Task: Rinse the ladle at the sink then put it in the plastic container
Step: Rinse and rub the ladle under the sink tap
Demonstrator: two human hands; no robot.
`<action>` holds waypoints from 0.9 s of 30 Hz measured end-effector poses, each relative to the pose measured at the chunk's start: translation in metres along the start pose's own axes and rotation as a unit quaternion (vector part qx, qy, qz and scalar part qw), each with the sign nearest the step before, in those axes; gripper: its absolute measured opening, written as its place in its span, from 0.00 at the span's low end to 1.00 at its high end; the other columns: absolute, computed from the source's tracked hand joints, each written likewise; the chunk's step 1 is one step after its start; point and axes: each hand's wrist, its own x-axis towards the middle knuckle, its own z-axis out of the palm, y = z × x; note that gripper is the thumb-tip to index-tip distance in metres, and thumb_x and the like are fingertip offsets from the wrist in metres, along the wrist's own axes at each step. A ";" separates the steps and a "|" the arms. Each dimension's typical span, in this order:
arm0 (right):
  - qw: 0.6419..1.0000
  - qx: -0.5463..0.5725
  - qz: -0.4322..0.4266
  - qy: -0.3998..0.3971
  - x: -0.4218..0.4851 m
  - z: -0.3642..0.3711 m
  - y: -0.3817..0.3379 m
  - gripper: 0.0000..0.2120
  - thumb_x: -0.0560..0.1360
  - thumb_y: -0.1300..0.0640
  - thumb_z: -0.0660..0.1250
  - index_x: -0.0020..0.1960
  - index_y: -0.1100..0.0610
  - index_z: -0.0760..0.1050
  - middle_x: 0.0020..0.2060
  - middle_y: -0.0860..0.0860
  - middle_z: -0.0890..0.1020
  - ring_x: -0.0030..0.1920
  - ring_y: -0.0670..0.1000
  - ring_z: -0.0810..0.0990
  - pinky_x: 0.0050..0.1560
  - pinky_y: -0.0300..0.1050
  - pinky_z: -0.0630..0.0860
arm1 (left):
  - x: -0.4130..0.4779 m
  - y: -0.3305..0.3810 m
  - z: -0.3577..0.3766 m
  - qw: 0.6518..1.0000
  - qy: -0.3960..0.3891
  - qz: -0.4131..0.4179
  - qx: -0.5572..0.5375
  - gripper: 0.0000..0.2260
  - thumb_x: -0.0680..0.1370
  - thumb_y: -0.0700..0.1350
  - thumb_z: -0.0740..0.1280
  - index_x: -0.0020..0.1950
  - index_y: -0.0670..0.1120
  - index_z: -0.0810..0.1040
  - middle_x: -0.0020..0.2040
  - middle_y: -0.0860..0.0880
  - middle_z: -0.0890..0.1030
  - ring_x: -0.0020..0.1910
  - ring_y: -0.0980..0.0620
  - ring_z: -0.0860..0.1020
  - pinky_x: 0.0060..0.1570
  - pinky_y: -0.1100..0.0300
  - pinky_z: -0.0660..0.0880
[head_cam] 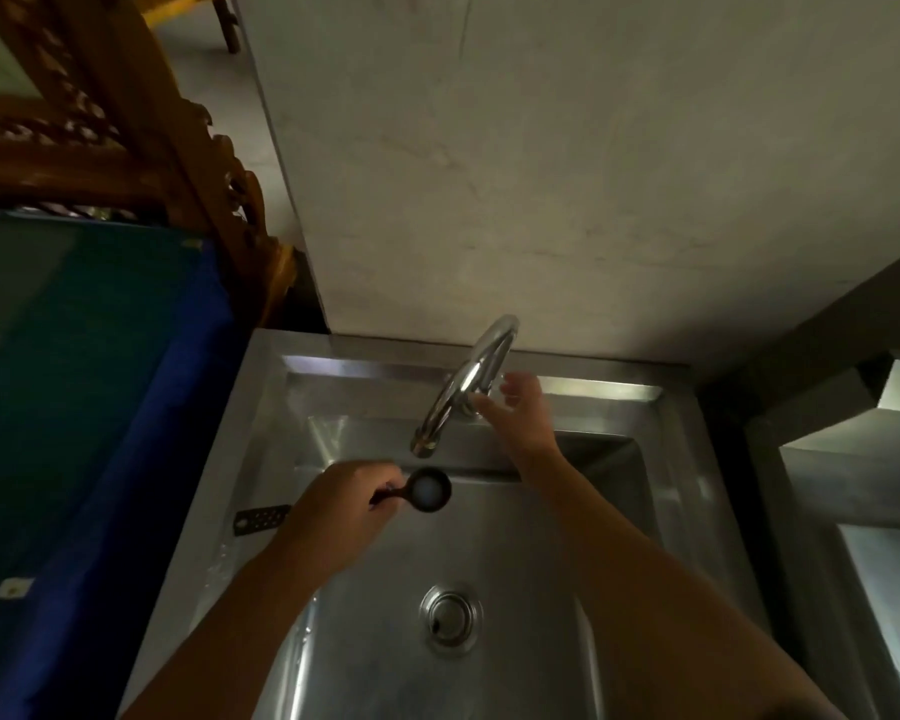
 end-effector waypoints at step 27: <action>0.996 0.052 0.064 -0.047 0.040 0.031 -0.002 0.09 0.71 0.48 0.75 0.36 0.50 0.78 0.29 0.44 0.84 0.37 0.45 0.83 0.47 0.49 0.82 | 0.018 -0.006 0.015 1.000 0.020 -0.012 -0.008 0.08 0.74 0.42 0.72 0.39 0.55 0.78 0.29 0.60 0.76 0.34 0.61 0.77 0.32 0.63 0.73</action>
